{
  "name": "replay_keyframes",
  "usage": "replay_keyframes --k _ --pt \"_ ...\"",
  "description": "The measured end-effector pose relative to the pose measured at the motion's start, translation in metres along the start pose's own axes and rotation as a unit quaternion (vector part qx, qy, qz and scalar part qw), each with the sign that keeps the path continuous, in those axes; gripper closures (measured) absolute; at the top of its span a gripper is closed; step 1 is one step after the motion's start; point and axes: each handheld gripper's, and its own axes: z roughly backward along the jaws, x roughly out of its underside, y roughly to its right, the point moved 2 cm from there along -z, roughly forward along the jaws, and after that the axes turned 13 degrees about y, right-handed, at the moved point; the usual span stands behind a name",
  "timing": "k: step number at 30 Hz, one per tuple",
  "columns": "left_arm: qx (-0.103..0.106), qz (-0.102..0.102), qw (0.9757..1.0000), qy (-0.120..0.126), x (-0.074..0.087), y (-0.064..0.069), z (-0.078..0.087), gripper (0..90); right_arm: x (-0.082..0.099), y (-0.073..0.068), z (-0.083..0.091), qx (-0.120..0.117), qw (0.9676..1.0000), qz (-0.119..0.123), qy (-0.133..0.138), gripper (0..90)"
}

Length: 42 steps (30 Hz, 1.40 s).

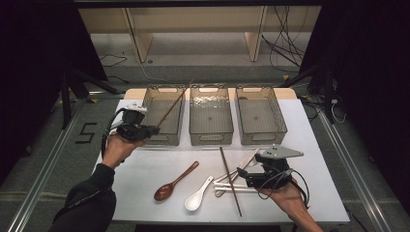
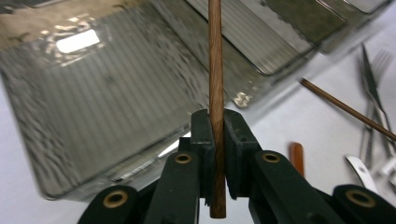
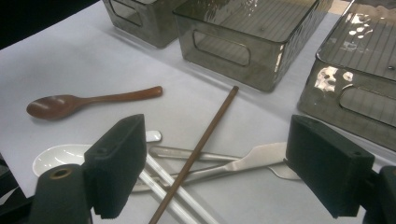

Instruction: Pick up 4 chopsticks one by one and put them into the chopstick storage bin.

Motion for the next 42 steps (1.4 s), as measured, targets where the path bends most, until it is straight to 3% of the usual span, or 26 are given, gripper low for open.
replay_keyframes --k 1,13,20,36,42 --pt "-0.007 0.008 0.9999 0.0 -0.003 -0.006 -0.004 83.3 0.0 -0.001 0.0 -0.001 1.0 0.0 0.0 21.3" --pt "-0.038 0.024 0.9989 -0.014 -0.013 -0.03 -0.025 83.3 0.0 -0.001 0.0 -0.009 1.0 0.0 -0.002 21.6" --pt "-0.059 0.047 0.9968 -0.028 -0.012 -0.048 -0.039 83.3 0.0 -0.003 -0.001 -0.01 0.9999 0.004 -0.003 21.6" --pt "-0.087 0.07 0.9922 -0.057 -0.002 -0.065 -0.055 81.4 -0.001 -0.004 -0.002 -0.016 0.9999 0.0 -0.005 21.9" --pt "-0.089 0.08 0.9919 -0.043 -0.005 -0.063 -0.052 51.9 -0.001 -0.004 -0.002 -0.017 0.9998 0.001 -0.006 22.0"
